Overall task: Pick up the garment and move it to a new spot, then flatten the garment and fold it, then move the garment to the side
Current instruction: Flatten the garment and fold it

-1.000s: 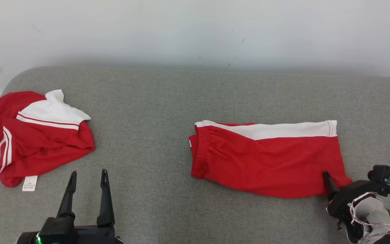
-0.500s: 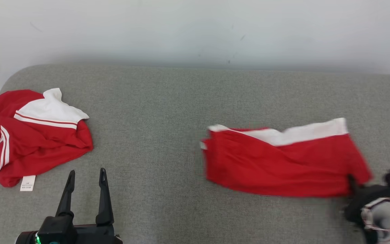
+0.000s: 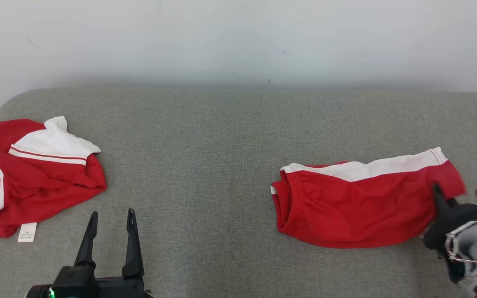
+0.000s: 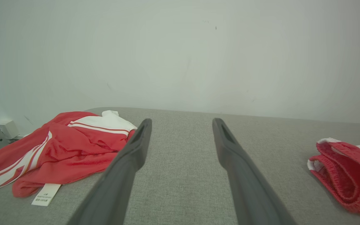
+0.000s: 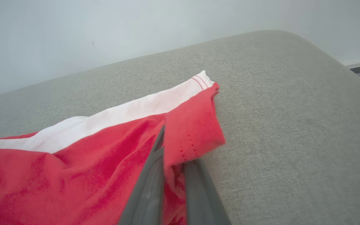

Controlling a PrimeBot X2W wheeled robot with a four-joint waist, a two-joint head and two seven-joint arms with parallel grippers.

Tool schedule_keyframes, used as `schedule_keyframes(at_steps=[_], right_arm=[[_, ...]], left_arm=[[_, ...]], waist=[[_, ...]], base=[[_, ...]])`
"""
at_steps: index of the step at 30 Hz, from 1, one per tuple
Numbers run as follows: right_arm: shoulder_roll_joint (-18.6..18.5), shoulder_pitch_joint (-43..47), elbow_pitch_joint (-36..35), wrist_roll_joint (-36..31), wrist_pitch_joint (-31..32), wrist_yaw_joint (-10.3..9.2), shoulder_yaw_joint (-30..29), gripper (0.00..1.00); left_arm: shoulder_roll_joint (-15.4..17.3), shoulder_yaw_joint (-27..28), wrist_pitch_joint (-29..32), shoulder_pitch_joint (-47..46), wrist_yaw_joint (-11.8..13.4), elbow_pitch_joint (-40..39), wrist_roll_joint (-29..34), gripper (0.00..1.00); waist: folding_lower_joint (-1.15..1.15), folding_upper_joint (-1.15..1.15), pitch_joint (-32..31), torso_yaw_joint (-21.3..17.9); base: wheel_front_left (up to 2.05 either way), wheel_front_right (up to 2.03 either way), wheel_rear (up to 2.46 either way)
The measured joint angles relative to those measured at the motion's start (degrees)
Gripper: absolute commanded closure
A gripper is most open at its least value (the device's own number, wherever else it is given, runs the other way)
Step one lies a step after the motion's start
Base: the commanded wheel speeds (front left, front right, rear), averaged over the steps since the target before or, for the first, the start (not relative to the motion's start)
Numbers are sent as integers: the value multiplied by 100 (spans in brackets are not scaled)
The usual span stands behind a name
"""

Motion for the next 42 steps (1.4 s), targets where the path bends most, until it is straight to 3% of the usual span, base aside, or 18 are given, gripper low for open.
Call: schedule_keyframes(at_steps=[14,26,33,34,35,36,42], right_arm=[[594,358,-1762,-348,176,0,486,100],[984,1211,-3386,-780,940,0,168,100],[1259,1651,-3654,-1243,1478,0,-130,100],[1267,1652,-3653,-1339,1561,0,-174,73],[1291,1672,-3693,-1415,1573,0,-220,27],[1341,1708,-3734,-1425,1580,0,-291,0],[1562,1944,-4388,-1305,1547,0,-673,0]], left_arm=[[21,-71,-16,-16,-68,107,-44,0],[-8,-135,-27,-13,-64,112,-51,0],[-53,-166,-32,-47,-71,172,-58,0],[-57,-166,-33,-54,-71,179,-58,0],[-57,-164,-33,-63,-71,187,-58,0],[-56,-160,-33,-72,-73,194,-58,0],[-37,-114,-44,-73,-71,207,-59,0]], waist=[[0,0,-138,267],[0,0,-121,519],[0,0,-49,600],[0,0,-39,606],[0,0,-32,607],[0,0,-28,606],[0,0,-40,534]], base=[[0,0,0],[0,0,0],[0,0,0],[0,0,0],[0,0,0],[0,0,0],[0,0,0]])
